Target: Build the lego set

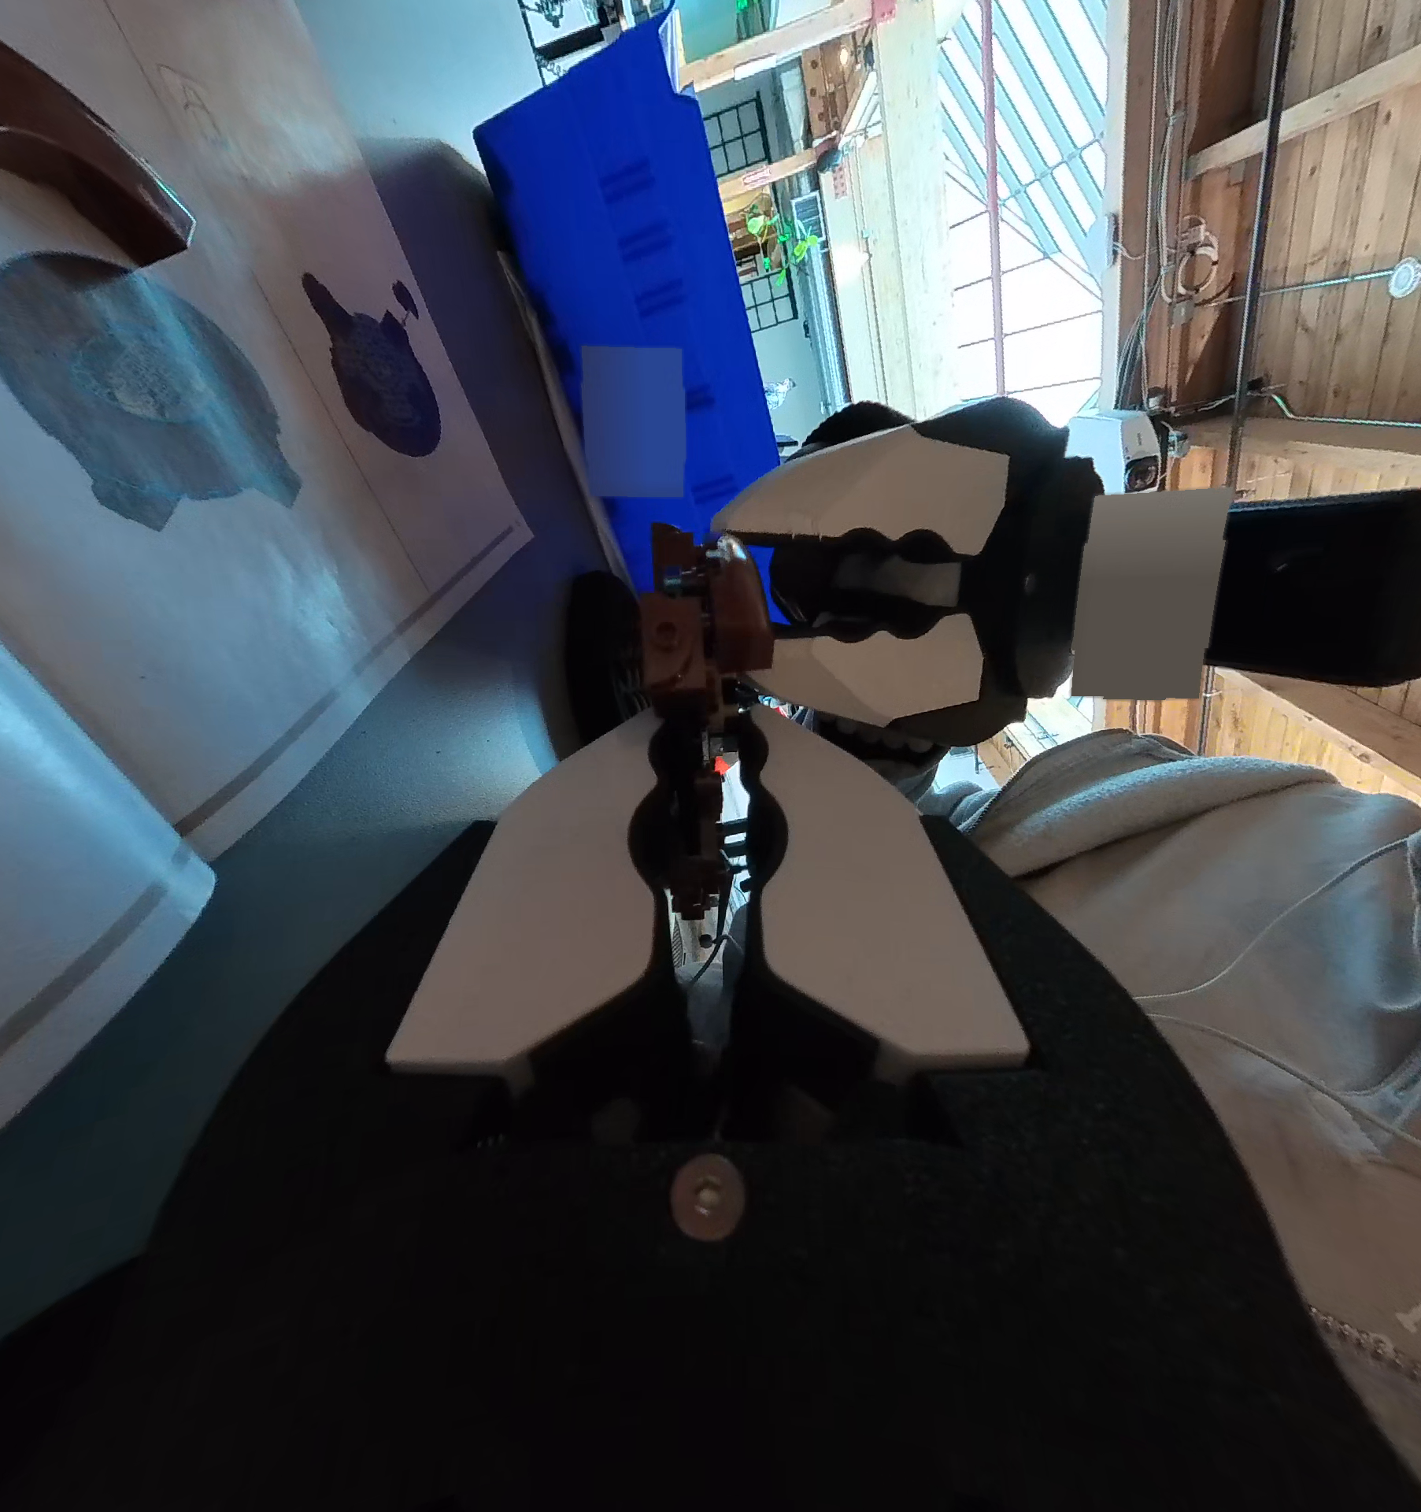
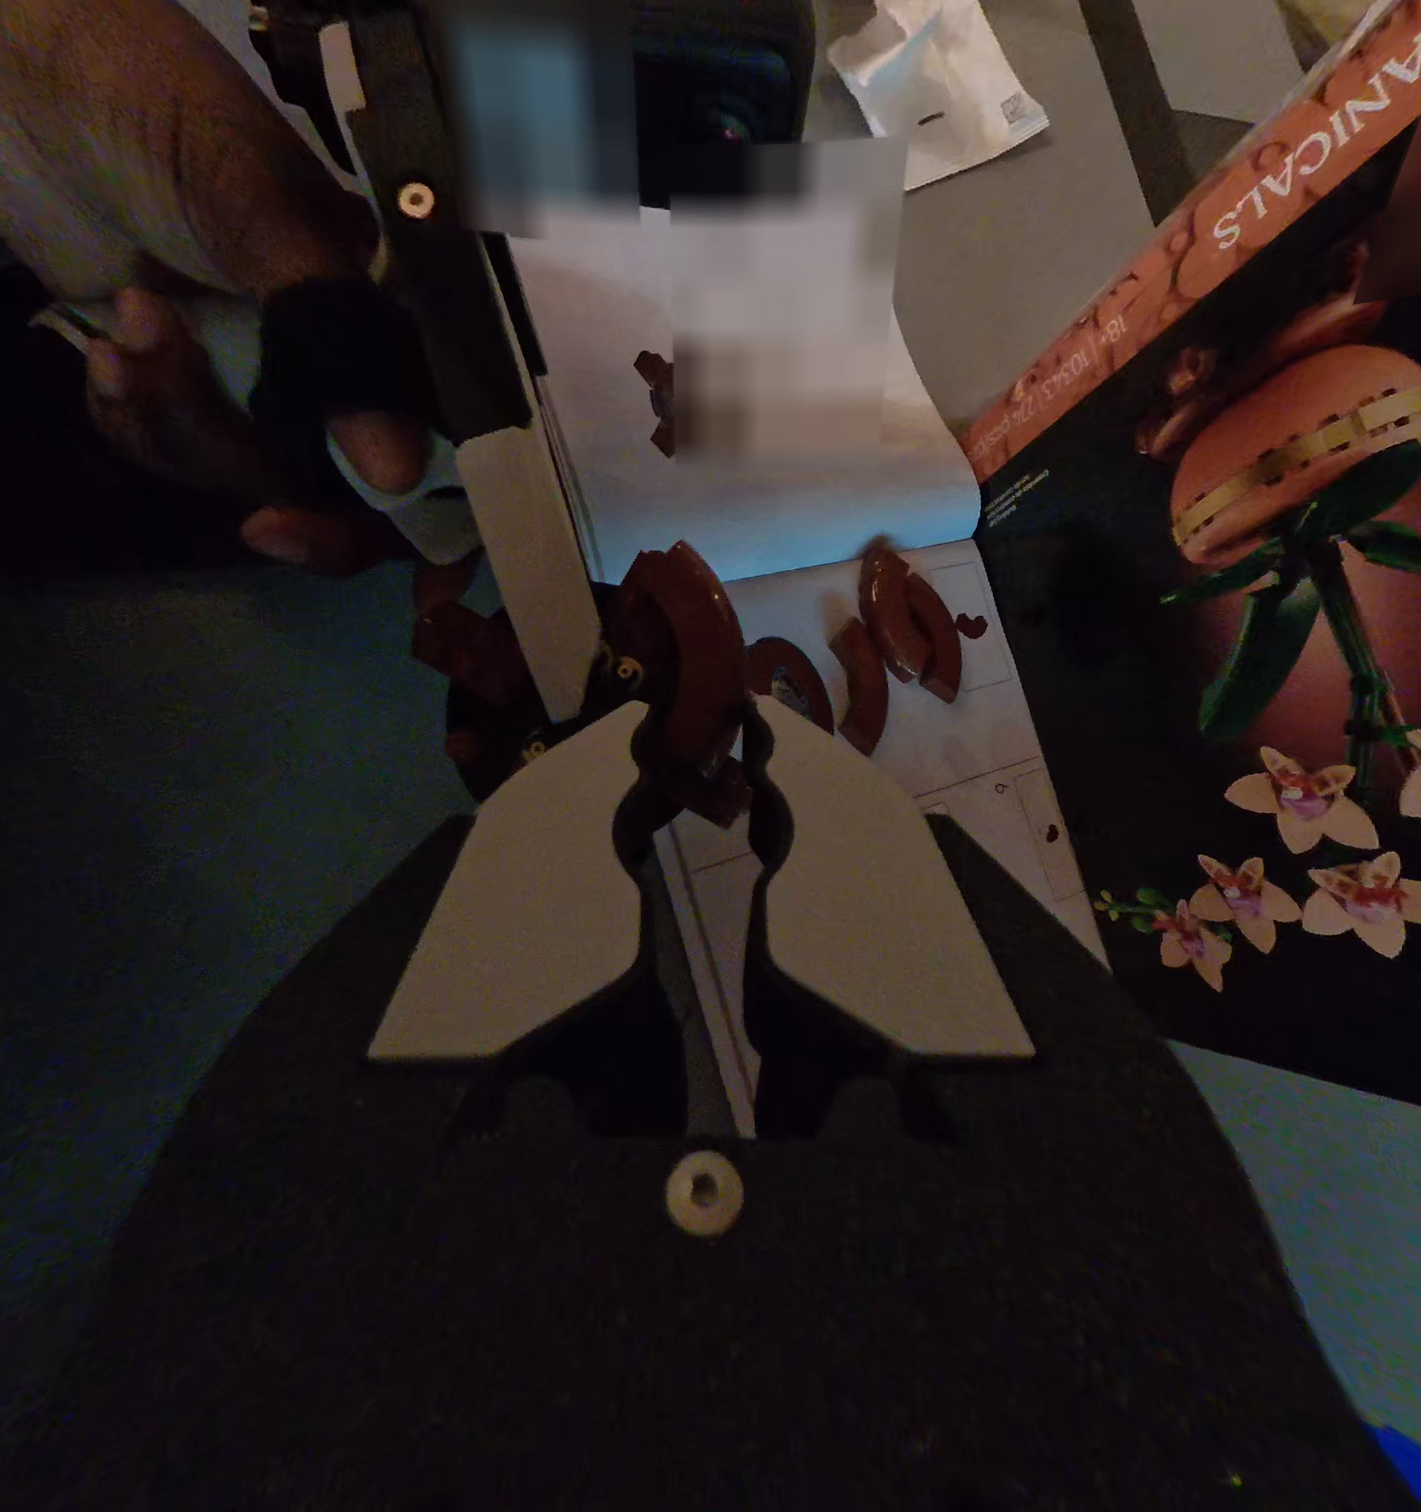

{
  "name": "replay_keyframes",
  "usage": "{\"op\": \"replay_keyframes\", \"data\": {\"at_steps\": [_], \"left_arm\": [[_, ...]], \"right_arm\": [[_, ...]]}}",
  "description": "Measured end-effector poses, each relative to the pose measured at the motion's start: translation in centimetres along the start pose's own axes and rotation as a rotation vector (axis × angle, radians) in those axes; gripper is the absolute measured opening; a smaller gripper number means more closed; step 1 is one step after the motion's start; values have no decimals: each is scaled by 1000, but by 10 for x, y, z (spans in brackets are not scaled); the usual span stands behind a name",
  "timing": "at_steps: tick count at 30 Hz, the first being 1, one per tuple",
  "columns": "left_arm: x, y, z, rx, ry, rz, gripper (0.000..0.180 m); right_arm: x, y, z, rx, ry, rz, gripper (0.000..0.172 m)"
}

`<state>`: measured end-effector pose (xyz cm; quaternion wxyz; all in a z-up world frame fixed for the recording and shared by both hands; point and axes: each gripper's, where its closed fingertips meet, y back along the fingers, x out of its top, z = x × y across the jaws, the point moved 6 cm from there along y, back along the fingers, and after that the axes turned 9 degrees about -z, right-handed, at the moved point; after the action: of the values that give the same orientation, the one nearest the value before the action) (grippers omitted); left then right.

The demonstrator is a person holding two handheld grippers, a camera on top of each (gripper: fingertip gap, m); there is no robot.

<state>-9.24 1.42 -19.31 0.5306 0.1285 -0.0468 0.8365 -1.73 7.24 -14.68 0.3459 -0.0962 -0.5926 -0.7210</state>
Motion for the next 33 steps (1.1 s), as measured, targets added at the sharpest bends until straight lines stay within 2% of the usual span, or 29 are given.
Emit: {"op": "replay_keyframes", "data": {"at_steps": [27, 33], "left_arm": [[0, 3, 1, -41, 6, 9, 13], [0, 3, 1, -43, 9, 12, 13]], "right_arm": [[1, 0, 2, 19, -47, 26, 21], [1, -1, 0, 23, -23, 30, 16]]}}
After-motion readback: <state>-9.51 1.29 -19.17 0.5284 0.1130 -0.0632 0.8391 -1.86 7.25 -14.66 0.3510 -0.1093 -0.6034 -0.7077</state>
